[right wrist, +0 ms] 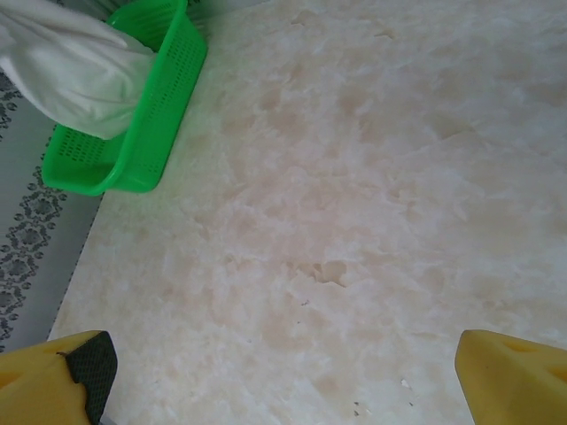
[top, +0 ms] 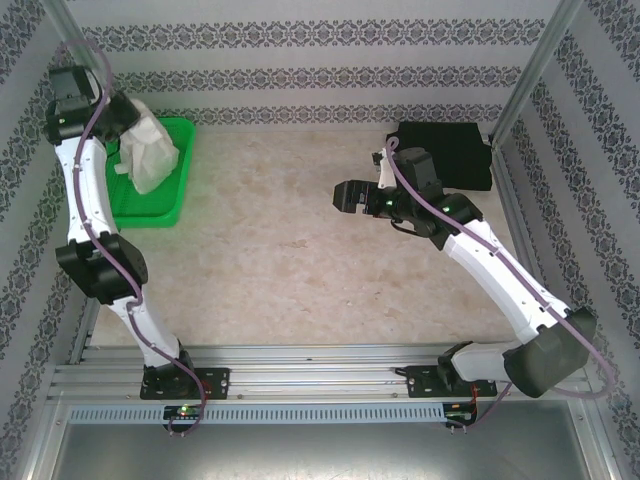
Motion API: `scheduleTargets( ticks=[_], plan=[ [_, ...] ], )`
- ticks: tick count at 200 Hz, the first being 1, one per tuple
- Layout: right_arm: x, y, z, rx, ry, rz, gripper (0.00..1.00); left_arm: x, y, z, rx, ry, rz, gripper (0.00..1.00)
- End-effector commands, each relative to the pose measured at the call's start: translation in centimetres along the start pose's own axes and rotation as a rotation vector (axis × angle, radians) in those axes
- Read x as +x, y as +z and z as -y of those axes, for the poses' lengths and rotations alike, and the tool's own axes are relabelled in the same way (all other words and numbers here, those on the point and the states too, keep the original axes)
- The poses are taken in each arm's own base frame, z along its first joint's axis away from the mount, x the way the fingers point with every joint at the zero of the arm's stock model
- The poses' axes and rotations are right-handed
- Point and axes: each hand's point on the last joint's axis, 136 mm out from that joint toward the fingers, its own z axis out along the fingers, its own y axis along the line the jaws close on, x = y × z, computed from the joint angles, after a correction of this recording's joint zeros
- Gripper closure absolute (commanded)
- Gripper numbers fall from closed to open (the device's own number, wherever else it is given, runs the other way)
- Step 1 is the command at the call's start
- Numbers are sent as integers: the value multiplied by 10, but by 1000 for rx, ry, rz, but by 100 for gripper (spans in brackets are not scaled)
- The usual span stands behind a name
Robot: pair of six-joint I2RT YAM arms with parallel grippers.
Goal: Fold and stack the t-shirts
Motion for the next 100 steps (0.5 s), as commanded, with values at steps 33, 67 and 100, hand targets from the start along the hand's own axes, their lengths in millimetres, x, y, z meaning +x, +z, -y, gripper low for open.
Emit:
scheduleTargets(
  ticks=[33, 67, 100],
  plan=[
    [-37, 7, 20, -64, 101, 63, 2, -5, -95, 252, 669, 73, 107, 100],
    [-56, -5, 49, -28, 178, 140, 2, 15, -136, 342, 983, 76, 83, 100],
    [-49, -19, 80, 29, 246, 184, 2, 70, -98, 326, 849, 109, -98, 100]
  ],
)
